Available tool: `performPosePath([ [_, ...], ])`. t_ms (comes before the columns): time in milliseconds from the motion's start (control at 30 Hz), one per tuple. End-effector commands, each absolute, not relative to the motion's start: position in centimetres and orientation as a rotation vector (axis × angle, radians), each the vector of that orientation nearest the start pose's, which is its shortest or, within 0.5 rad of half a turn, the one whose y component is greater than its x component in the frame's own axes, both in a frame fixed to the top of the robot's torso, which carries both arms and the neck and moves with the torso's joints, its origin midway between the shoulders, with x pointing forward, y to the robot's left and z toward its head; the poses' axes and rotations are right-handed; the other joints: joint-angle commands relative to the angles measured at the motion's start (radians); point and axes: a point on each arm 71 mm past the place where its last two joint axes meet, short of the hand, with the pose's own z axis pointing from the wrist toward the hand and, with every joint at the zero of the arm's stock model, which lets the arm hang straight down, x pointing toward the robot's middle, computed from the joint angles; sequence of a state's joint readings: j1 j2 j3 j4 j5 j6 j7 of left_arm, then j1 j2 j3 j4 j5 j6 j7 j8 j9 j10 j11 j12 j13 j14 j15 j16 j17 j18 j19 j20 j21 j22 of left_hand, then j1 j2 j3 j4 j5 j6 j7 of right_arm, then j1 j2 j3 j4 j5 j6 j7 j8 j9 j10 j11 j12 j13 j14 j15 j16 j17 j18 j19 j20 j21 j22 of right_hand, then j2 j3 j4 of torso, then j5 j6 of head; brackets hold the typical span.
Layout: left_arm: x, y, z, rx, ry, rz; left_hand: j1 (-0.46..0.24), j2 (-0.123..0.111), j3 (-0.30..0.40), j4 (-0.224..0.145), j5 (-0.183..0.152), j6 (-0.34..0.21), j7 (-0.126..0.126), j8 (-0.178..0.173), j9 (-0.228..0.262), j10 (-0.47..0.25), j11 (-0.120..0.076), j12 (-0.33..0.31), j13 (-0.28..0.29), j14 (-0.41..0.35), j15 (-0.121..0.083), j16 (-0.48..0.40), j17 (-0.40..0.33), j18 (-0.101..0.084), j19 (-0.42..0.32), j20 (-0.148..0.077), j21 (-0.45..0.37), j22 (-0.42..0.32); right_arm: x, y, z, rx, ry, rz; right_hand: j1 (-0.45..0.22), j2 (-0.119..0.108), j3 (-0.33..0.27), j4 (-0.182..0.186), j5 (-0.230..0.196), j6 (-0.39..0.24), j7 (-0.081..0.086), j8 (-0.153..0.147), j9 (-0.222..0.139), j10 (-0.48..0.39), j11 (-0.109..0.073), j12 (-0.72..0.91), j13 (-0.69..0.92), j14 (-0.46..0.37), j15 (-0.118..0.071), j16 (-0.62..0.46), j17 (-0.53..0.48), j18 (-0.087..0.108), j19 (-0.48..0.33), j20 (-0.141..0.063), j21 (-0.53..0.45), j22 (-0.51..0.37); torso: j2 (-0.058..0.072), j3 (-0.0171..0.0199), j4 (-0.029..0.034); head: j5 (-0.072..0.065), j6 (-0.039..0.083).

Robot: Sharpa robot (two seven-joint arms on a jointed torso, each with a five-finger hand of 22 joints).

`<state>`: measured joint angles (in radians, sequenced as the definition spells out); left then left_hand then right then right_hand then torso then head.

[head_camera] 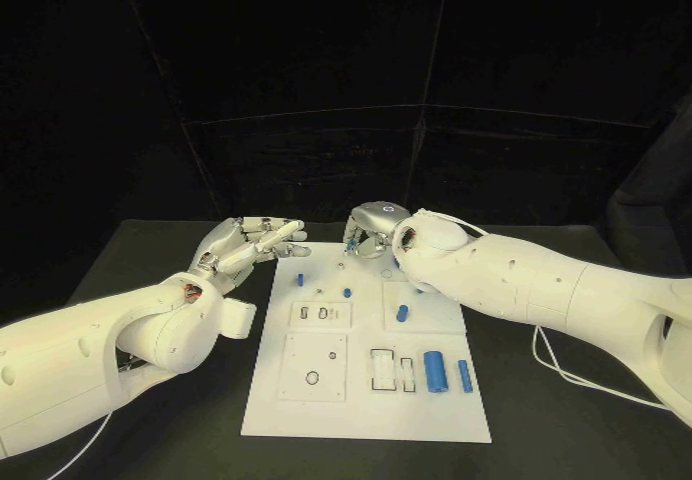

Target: Assemble the parts on the task board

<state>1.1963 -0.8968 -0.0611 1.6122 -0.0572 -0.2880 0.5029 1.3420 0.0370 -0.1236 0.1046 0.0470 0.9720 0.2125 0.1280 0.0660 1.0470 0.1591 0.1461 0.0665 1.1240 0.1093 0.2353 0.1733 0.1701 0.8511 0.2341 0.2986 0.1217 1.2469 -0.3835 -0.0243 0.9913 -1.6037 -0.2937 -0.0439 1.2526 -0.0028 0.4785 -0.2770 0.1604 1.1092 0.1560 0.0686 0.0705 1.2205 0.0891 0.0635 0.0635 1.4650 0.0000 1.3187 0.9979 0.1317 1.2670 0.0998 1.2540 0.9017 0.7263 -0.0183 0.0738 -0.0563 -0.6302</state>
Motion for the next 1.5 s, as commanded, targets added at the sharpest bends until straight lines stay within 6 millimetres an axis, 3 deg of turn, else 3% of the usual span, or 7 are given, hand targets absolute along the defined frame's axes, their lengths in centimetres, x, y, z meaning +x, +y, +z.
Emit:
performPosePath([
  [33,46.8,20.6,-17.0,-0.982,1.378,-1.66,0.007,0.004,0.0,-0.006,0.003,-0.003,0.007,-0.004,-0.001,0.0,0.005,-0.005,-0.002,0.0,0.007,-0.004,0.001,0.015,0.005,0.001,-0.004,-0.001,57.4,-10.2,-18.0,-0.335,1.592,0.514,-0.007,-0.016,0.009,0.003,-0.004,-0.006,0.005,-0.004,-0.002,-0.006,-0.001,-0.002,0.001,0.017,0.001,0.004,-0.003,-0.005,-0.009,0.003,0.004,0.0,0.001,-0.0002,-0.0015,0.0,0.0],
  [567,47.0,20.5,-16.9,-0.978,1.379,-1.665,0.007,0.004,-0.001,-0.008,0.002,-0.004,0.008,-0.006,-0.001,0.0,0.006,-0.006,-0.002,0.0,0.008,-0.005,0.002,0.015,0.006,0.001,-0.004,-0.002,57.9,-9.2,-18.3,-0.352,1.616,0.493,-0.017,-0.028,0.011,0.006,-0.005,-0.012,0.007,-0.005,-0.002,-0.013,0.001,-0.003,0.001,0.016,0.002,0.005,-0.005,-0.004,-0.013,0.005,0.004,-0.003,0.002,-0.001,0.0014,-0.001,-0.001],
  [933,47.2,20.6,-16.8,-0.976,1.377,-1.663,0.007,0.004,-0.002,-0.008,0.002,-0.004,0.008,-0.007,-0.001,-0.001,0.006,-0.008,-0.002,0.0,0.008,-0.007,0.002,0.014,0.006,0.001,-0.005,-0.003,58.0,-8.8,-18.5,-0.366,1.623,0.496,-0.023,-0.034,0.012,0.01,-0.008,-0.018,0.009,-0.006,-0.003,-0.02,0.003,-0.003,0.0,0.015,0.004,0.005,-0.006,-0.003,-0.017,0.006,0.002,-0.008,0.003,-0.001,0.0001,0.001,-0.006],
  [1133,47.2,20.7,-16.7,-0.974,1.375,-1.662,0.007,0.004,-0.002,-0.008,0.002,-0.004,0.008,-0.007,-0.001,-0.001,0.006,-0.008,-0.002,0.0,0.008,-0.007,0.002,0.014,0.006,0.001,-0.005,-0.003,58.2,-8.9,-18.6,-0.361,1.629,0.491,-0.043,-0.067,0.007,0.022,-0.014,-0.114,0.031,-0.009,-0.008,-0.127,0.029,-0.003,-0.003,-0.003,0.025,-0.023,-0.063,0.012,-0.066,0.024,-0.045,-0.097,0.003,-0.0019,-0.0009,0.002,-0.007],
  [1233,47.2,20.7,-16.7,-0.974,1.375,-1.661,0.006,0.005,-0.002,-0.009,0.002,-0.005,0.008,-0.007,-0.001,-0.002,0.007,-0.008,-0.002,0.0,0.008,-0.007,0.002,0.014,0.006,0.002,-0.005,-0.003,58.3,-8.9,-18.5,-0.358,1.625,0.491,-0.044,-0.085,-0.032,0.034,-0.041,-0.174,0.039,-0.009,-0.008,-0.18,0.039,-0.001,-0.002,-0.015,0.033,-0.049,-0.111,0.021,-0.092,0.034,-0.078,-0.151,0.003,-0.001,0.0006,-0.001,-0.008],
  [1367,47.2,20.8,-16.7,-0.975,1.376,-1.659,0.006,0.005,-0.002,-0.009,0.002,-0.005,0.008,-0.007,-0.001,-0.002,0.007,-0.008,-0.002,0.0,0.008,-0.007,0.002,0.014,0.006,0.002,-0.005,-0.003,58.2,-9.1,-18.3,-0.345,1.597,0.497,-0.036,-0.092,-0.083,0.048,-0.049,-0.248,0.047,-0.01,-0.009,-0.216,0.046,0.002,-0.001,-0.019,0.039,-0.064,-0.137,0.026,-0.103,0.039,-0.1,-0.184,0.002,-0.0006,-0.0003,0.0,-0.007],
  [1500,47.2,21.0,-16.7,-0.976,1.376,-1.656,0.006,0.005,-0.003,-0.01,0.002,-0.006,0.008,-0.009,-0.001,-0.003,0.007,-0.01,-0.002,0.0,0.009,-0.009,0.002,0.014,0.007,0.002,-0.006,-0.004,58.0,-10.2,-18.0,-0.316,1.564,0.508,-0.024,-0.085,-0.107,0.056,-0.041,-0.223,0.051,-0.003,-0.004,-0.204,0.047,0.014,0.002,-0.015,0.039,-0.059,-0.128,0.025,-0.095,0.04,-0.1,-0.183,0.001,-0.0001,-0.0026,0.001,-0.007],
])
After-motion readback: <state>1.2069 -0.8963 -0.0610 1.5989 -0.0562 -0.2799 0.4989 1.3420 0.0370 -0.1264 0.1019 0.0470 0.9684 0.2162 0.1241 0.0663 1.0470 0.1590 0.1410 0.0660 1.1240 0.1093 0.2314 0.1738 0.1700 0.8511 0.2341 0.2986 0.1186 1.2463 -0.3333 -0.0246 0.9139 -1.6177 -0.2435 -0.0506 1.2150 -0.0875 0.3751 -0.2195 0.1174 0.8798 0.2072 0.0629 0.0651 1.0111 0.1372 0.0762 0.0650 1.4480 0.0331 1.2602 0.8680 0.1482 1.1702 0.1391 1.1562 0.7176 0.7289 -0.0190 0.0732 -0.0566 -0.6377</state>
